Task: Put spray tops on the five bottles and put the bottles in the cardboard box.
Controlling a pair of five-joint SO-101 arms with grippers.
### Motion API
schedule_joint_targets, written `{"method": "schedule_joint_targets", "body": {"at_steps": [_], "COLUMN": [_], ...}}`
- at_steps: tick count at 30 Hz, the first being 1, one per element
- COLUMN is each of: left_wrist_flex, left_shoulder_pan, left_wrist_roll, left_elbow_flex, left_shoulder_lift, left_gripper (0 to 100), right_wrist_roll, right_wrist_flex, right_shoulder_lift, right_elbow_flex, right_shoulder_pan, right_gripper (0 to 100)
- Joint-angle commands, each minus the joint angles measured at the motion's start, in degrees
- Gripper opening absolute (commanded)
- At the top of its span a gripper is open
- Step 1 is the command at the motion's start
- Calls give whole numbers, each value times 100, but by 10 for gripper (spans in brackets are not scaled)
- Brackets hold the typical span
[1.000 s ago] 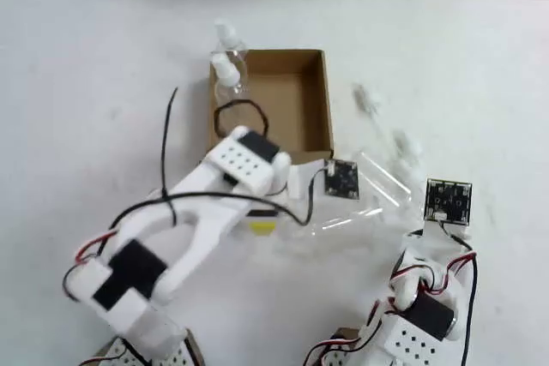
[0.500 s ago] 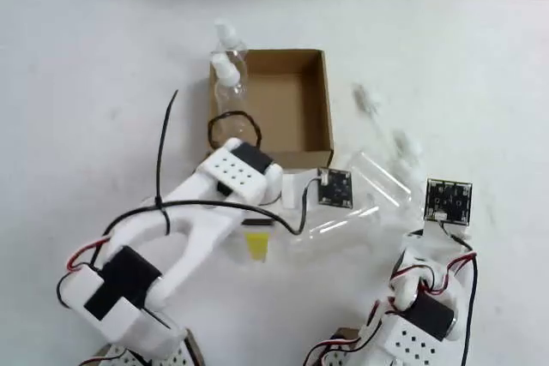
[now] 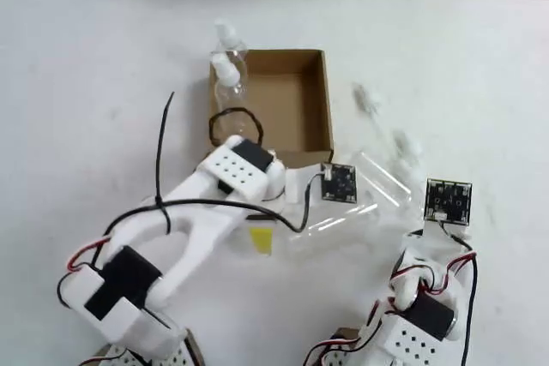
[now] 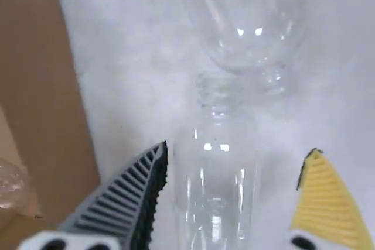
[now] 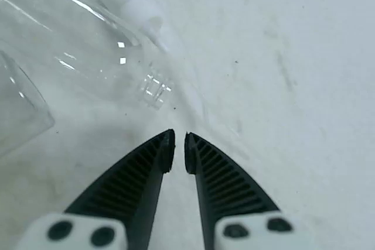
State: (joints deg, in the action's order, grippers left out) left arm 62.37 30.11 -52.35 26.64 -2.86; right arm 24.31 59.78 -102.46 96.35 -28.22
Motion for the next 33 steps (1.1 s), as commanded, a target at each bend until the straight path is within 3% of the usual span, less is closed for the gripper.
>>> {"method": "schedule_joint_targets", "body": {"at_steps": [1, 9, 29, 33], "left_wrist_flex": [-246, -334, -563, -598], "left_shoulder_pan": [75, 13, 13, 31], "left_wrist_roll": [9, 9, 387, 352], "left_elbow_flex": [-255, -422, -343, -193], "left_shoulder_lift": [127, -611, -681, -673], "left_gripper": [347, 347, 346, 261], "right_wrist_roll": [53, 53, 53, 53], "right_wrist_flex": [40, 40, 40, 40], "right_shoulder_lift": [-66, -66, -66, -66], "right_elbow_flex": [44, 44, 44, 44], "right_shoulder_pan": [4, 4, -22, -22], "right_gripper": [15, 15, 15, 15]}}
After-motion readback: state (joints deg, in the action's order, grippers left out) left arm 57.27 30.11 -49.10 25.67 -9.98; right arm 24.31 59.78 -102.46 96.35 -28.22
